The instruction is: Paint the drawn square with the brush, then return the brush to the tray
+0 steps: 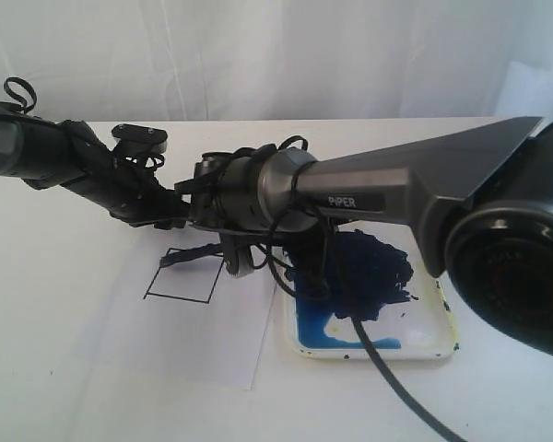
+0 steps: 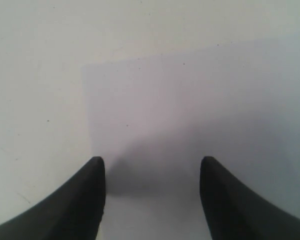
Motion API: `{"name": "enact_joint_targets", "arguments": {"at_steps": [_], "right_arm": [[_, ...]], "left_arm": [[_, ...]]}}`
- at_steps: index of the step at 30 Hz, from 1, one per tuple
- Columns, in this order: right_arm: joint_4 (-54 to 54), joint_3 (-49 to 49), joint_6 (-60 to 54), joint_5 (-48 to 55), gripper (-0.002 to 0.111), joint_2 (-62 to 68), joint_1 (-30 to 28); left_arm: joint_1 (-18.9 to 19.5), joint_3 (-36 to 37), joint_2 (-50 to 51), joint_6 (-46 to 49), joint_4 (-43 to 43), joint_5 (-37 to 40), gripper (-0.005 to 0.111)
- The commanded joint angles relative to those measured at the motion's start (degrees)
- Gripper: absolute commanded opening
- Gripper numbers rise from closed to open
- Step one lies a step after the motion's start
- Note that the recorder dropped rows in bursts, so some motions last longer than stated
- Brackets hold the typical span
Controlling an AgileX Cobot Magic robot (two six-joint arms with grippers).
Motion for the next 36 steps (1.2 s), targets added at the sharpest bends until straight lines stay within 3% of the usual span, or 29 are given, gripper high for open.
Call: {"name": "enact_joint_targets", "arguments": {"at_steps": [1, 12, 36], "right_arm": [[-2.38, 0.24, 3.28, -0.09, 0.0, 0.9, 0.06], [-6.44, 0.24, 8.06, 0.97, 0.0, 1.96, 0.06], [-6.32, 0.24, 4.28, 2.33, 0.0, 1.96, 0.06]], "left_arm": [[0.19, 0.17, 0.15, -0.78, -0.12, 0.84, 0.06], [0.19, 0.17, 0.15, -0.67, -0.12, 0.85, 0.06], [0.19, 0.17, 0.15, -0.67, -0.12, 0.85, 0.06]]}}
